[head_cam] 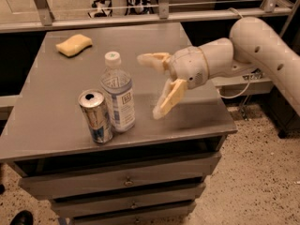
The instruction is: Move blue plastic bottle near redbull can
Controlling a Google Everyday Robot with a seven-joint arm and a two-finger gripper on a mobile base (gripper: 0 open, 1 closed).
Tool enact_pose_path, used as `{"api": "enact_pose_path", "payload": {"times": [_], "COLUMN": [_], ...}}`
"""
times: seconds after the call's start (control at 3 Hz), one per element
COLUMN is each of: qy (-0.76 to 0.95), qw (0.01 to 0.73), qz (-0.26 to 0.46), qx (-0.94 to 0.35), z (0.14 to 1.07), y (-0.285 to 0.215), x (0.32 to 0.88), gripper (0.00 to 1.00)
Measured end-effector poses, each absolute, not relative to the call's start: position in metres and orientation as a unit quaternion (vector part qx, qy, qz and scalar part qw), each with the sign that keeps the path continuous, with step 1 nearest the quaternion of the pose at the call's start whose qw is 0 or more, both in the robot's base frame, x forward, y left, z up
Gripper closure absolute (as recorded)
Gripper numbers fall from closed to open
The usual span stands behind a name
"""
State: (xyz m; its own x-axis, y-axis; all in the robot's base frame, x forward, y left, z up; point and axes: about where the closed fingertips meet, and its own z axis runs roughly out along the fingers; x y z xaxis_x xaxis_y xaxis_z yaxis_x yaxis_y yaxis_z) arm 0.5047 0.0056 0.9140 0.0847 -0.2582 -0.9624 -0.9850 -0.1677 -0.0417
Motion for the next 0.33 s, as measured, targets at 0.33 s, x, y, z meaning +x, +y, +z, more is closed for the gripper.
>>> {"api": "enact_pose_path", "payload": {"times": [0.33], "qy": [0.530], "qw": [0.456], "qz": [0.397], "qx": [-0.595], "z": [0.9586], "y": [-0.0571], "x": [0.5347], "gripper": [0.00]}}
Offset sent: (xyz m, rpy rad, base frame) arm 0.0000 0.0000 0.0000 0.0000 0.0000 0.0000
